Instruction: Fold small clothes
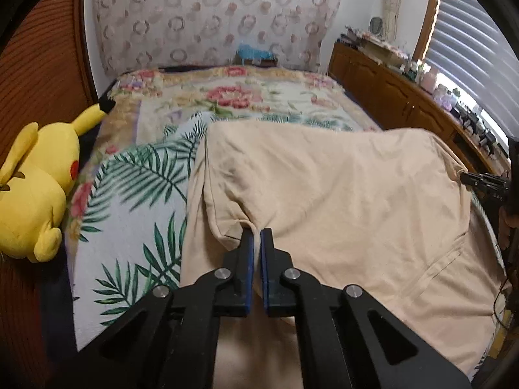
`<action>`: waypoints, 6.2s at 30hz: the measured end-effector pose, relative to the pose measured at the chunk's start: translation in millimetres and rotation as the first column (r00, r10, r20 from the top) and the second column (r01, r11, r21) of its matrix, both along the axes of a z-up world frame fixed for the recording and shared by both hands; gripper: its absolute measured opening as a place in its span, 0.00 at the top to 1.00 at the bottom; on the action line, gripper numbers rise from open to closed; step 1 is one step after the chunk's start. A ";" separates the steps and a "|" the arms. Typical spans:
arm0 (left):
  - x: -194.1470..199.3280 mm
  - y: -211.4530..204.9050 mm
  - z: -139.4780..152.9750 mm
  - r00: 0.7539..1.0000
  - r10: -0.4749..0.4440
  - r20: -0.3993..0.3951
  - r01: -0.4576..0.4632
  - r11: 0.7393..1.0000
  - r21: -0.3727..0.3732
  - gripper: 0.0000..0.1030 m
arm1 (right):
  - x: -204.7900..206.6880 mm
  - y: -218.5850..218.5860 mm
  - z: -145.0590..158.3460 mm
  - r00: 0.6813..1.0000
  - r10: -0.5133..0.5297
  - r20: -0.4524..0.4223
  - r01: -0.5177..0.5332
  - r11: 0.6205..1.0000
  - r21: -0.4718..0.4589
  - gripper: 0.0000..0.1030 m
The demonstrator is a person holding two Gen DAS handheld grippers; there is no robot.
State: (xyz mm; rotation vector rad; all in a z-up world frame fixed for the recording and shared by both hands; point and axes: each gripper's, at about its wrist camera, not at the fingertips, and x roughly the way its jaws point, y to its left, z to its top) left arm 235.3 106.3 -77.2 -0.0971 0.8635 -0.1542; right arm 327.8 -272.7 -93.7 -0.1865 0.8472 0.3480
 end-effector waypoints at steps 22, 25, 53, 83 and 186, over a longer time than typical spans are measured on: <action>-63.0 5.1 68.4 0.982 0.014 0.188 -0.006 0.999 -0.042 0.99 | -58.2 -12.2 90.0 0.982 0.012 0.189 -0.026 0.997 0.074 0.95; -82.4 5.3 71.0 0.979 0.015 0.202 -0.007 0.999 -0.040 0.99 | -78.2 -15.4 97.8 0.978 0.018 0.206 -0.035 0.996 0.079 0.95; -206.4 4.0 30.6 0.982 0.076 0.174 -0.080 0.997 0.020 0.97 | -229.3 -28.9 79.2 0.981 0.055 0.186 -0.064 0.997 0.044 0.95; -206.7 2.6 -29.0 0.996 0.083 0.023 -0.085 0.995 0.061 0.52 | -181.9 19.7 -25.4 0.995 0.090 0.045 -0.090 0.996 0.008 0.51; -149.7 -201.2 100.9 0.897 -0.356 0.261 0.368 0.930 0.005 0.47 | -225.1 -50.9 21.5 0.979 -0.044 0.198 0.030 0.997 0.073 0.42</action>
